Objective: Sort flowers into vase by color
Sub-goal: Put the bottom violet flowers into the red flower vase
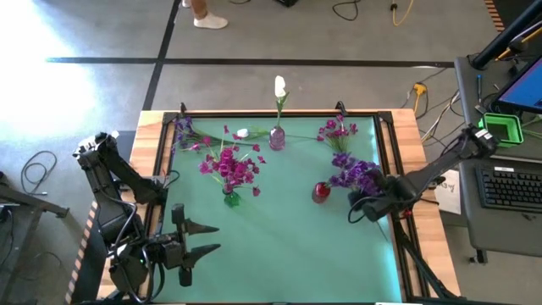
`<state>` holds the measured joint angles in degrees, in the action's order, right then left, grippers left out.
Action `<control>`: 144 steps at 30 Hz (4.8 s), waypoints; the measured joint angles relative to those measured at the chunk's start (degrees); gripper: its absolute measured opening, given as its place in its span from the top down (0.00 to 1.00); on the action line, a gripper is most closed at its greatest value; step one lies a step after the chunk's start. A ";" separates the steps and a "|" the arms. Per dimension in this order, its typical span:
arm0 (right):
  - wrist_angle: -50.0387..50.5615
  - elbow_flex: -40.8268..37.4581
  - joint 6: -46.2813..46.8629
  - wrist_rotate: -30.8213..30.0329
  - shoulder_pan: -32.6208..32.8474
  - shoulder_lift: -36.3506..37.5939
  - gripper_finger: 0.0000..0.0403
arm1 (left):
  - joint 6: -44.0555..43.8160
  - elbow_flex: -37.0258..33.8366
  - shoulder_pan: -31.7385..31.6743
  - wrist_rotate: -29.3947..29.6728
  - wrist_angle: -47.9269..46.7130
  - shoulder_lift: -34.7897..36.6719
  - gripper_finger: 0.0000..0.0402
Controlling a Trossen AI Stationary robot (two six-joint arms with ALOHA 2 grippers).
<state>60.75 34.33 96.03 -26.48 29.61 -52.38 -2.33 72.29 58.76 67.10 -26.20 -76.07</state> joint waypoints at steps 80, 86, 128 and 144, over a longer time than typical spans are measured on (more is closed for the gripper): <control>-61.79 55.36 -111.75 -15.57 -7.51 -21.36 0.92 | -0.28 0.00 -1.60 -0.14 0.38 -0.02 0.58; -78.27 43.41 -115.26 -8.27 -11.36 -19.69 0.92 | -0.33 -0.07 -1.60 -0.21 0.31 -0.02 0.58; -99.86 -2.12 -107.83 -8.90 -27.69 14.93 0.95 | -1.55 -0.11 -1.60 -0.23 0.33 -0.02 0.58; -104.35 -10.30 -95.24 0.16 -37.94 17.00 0.96 | -1.38 -0.11 -1.60 -0.23 0.35 -0.02 0.58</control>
<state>-43.59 24.02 0.79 -26.33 -8.33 -35.38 -3.70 72.18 57.17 66.87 -25.85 -76.09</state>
